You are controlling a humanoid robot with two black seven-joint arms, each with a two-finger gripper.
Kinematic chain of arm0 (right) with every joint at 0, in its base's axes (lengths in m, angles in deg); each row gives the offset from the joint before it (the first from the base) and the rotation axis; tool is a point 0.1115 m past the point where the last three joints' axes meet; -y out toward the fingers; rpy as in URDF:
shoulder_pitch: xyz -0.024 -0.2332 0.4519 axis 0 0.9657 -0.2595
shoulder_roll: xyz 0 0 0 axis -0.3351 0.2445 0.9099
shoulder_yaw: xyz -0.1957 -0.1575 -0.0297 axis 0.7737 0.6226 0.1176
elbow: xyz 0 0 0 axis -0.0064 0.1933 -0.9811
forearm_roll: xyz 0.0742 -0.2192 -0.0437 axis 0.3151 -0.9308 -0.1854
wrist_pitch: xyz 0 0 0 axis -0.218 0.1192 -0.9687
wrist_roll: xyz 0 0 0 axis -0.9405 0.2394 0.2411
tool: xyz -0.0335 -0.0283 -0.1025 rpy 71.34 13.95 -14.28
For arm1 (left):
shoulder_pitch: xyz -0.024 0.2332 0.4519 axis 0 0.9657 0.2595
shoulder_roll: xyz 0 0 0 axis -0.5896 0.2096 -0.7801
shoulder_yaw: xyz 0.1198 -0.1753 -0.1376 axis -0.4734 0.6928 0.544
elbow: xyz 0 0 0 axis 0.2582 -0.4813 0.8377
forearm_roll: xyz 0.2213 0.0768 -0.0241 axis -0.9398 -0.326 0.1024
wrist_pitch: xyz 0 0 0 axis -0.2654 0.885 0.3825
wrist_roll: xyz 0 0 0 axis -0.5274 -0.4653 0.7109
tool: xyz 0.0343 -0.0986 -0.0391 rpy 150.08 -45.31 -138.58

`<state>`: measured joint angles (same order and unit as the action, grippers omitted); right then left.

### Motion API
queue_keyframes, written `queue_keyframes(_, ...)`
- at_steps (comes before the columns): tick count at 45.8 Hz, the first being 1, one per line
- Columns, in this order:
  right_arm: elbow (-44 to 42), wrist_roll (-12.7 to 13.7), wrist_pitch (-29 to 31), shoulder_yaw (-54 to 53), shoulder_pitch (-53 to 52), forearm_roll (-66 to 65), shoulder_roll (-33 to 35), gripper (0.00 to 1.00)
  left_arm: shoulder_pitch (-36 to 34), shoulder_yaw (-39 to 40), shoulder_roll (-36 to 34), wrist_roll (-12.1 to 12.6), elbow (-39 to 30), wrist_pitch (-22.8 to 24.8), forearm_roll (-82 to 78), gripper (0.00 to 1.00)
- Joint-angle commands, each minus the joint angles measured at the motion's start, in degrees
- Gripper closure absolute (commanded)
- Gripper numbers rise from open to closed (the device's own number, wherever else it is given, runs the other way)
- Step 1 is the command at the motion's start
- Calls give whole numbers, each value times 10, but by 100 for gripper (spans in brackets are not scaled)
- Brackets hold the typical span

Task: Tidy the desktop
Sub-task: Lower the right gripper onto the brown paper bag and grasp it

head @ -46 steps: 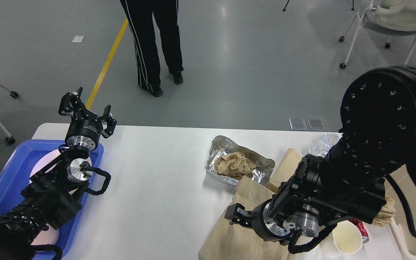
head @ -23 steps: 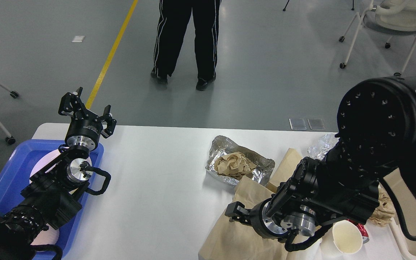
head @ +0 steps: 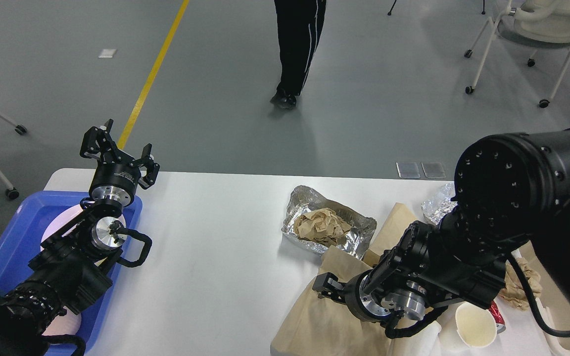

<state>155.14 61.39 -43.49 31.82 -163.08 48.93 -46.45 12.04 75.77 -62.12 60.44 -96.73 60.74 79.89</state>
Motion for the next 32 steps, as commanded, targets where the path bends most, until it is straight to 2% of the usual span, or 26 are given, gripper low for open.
queue_keyframes(1,7,-5,-1,-3,-18,2,-5,0,0,-1,0,0,0,0,0,3)
queue_keyframes(13,85,-8,37,-17,-170,2,-5,0,0,0,0,0,0,0,0,3)
queue_keyframes(32,89,1,55,-53,-189,6,-4,0,0,-1,0,0,0,0,0,3)
